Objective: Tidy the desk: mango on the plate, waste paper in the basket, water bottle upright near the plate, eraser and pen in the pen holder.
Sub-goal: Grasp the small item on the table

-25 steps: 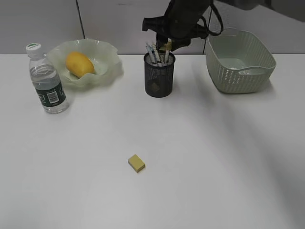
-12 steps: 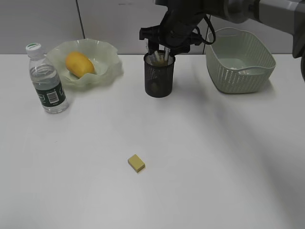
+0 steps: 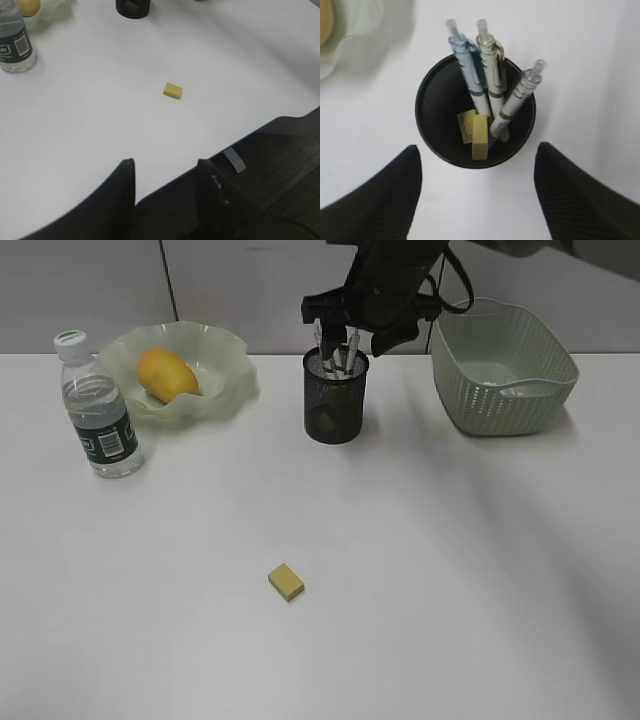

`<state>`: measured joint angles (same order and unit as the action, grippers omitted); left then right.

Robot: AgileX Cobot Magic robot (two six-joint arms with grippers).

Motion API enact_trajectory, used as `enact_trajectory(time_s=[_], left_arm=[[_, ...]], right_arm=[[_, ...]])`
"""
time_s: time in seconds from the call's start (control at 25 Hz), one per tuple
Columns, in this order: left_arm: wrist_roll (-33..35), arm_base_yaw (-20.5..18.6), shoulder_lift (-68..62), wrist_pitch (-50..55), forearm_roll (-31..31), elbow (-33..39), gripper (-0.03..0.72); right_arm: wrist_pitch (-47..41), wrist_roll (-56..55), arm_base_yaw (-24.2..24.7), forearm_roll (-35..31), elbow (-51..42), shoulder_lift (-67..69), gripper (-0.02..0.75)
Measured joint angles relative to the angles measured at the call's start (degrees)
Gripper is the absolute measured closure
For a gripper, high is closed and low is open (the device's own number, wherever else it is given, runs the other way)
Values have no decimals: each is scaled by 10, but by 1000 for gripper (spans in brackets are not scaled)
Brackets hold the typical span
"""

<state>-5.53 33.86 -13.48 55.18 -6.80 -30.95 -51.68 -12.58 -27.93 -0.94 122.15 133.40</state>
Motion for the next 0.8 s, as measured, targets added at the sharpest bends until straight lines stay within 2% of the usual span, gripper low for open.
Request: enact_trajectory(time_s=[0.2, 0.48, 0.64, 0.8], left_arm=[[0, 0, 0, 0, 0, 0, 378], [0, 0, 0, 0, 0, 0, 378], [0, 0, 0, 0, 0, 0, 378], [0, 0, 0, 0, 0, 0, 378]], right_arm=[[-35, 35, 0, 0, 1, -61, 188], [-164, 87, 0, 2, 5, -123, 188], [-174, 98, 0, 2, -9, -156, 192], [-174, 115, 0, 9, -83, -222, 196]])
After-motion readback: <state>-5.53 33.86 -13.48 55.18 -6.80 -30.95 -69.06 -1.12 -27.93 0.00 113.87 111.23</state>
